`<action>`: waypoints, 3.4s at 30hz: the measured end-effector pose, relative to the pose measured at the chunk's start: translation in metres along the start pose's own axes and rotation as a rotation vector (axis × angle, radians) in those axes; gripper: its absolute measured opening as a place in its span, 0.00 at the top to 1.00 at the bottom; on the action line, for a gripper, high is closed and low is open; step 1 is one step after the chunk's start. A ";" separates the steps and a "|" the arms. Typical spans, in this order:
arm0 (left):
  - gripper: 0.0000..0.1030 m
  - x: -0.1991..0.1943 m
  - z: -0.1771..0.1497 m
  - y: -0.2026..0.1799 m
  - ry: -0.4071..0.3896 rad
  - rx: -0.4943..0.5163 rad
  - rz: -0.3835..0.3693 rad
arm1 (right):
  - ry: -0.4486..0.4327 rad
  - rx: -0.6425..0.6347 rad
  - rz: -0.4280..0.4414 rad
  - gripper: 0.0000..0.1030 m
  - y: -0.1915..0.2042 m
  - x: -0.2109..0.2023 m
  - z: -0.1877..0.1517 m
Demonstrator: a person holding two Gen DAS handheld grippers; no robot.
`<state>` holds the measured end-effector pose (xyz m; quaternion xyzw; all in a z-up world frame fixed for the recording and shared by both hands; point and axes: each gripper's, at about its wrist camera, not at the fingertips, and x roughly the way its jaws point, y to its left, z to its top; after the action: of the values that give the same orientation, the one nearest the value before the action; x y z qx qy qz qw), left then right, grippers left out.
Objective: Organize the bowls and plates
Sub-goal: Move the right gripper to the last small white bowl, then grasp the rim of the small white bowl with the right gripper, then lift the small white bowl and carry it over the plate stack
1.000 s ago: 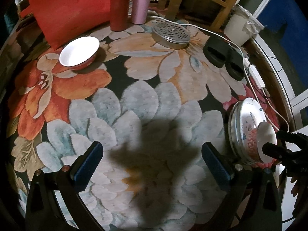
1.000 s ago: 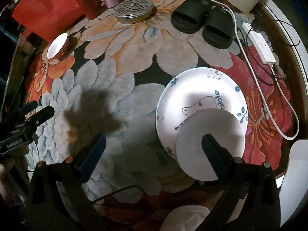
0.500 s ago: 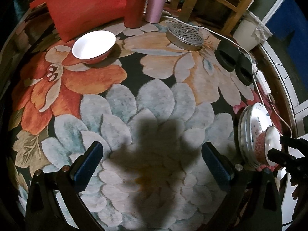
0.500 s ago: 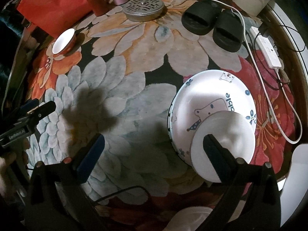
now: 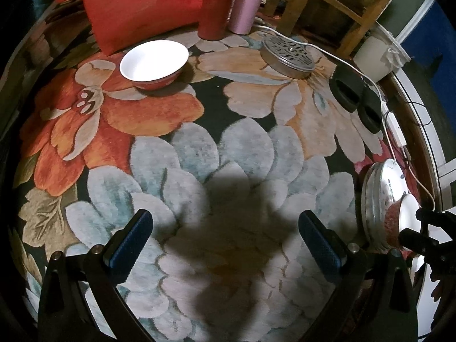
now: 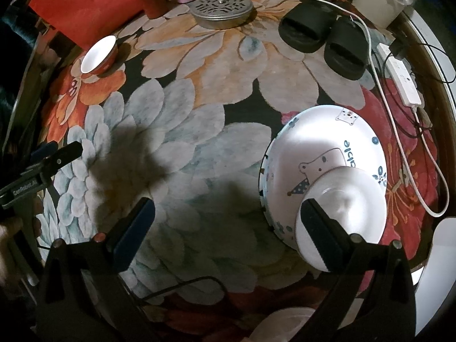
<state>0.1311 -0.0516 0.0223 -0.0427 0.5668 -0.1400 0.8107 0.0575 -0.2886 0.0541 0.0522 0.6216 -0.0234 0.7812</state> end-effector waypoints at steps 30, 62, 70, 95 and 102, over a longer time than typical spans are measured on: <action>0.01 0.040 0.071 0.143 -0.015 -0.289 0.082 | -0.006 -0.201 0.204 0.01 0.140 0.083 0.163; 0.94 0.105 0.177 0.146 -0.017 -0.259 0.065 | 0.083 -0.127 0.346 0.89 0.203 0.170 0.242; 0.94 0.048 0.150 0.120 -0.004 -0.238 0.055 | 0.087 -0.116 0.353 0.89 0.193 0.119 0.211; 0.93 -0.085 0.018 -0.022 -0.002 -0.034 0.049 | 0.096 -0.134 0.265 0.88 0.118 -0.026 0.047; 0.92 -0.074 0.009 -0.071 0.009 0.041 0.009 | 0.079 -0.062 0.251 0.87 0.071 -0.035 0.028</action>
<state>0.1033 -0.0994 0.1091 -0.0232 0.5676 -0.1483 0.8095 0.0840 -0.2218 0.0982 0.1062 0.6410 0.0961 0.7541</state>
